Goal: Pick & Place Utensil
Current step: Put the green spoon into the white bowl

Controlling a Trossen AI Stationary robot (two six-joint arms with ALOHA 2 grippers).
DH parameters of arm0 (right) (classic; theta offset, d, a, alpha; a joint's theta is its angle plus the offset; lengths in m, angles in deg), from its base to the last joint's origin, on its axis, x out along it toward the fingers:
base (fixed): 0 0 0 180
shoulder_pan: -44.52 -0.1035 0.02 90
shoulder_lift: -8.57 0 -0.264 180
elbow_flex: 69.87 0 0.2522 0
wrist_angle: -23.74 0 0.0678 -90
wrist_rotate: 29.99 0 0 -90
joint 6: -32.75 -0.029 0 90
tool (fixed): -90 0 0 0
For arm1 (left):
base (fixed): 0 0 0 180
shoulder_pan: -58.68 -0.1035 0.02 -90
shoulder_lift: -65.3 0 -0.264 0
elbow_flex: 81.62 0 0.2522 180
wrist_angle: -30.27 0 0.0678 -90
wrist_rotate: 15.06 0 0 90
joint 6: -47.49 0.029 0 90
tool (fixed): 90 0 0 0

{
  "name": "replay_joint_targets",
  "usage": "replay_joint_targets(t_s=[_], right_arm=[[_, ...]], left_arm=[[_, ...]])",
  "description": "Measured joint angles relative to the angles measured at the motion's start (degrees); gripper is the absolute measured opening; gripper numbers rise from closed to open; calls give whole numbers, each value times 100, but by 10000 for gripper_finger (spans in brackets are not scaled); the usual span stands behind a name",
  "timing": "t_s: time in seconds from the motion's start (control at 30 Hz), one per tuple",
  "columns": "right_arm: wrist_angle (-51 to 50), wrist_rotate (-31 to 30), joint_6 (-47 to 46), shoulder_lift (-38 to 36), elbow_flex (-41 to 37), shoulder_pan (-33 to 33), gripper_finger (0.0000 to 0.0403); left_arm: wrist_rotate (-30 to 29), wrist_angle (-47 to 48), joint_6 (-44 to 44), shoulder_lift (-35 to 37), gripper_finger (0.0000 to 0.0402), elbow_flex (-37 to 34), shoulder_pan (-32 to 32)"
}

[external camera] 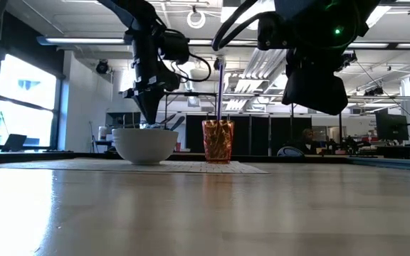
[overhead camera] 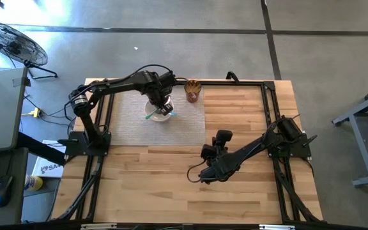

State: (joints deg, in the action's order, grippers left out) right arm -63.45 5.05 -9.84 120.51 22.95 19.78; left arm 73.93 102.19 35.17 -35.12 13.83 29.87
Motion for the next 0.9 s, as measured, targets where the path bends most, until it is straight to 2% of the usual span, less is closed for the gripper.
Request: replay_joint_targets(t_s=[0.3, 0.9], right_arm=[[0, 2, 4, 0, 0, -3, 2], [46, 70, 2, 0, 0, -3, 2]], left_arm=[[-105, 47, -24, 0, 10, 0, 32], [100, 69, -490, 7, 10, -175, 32]])
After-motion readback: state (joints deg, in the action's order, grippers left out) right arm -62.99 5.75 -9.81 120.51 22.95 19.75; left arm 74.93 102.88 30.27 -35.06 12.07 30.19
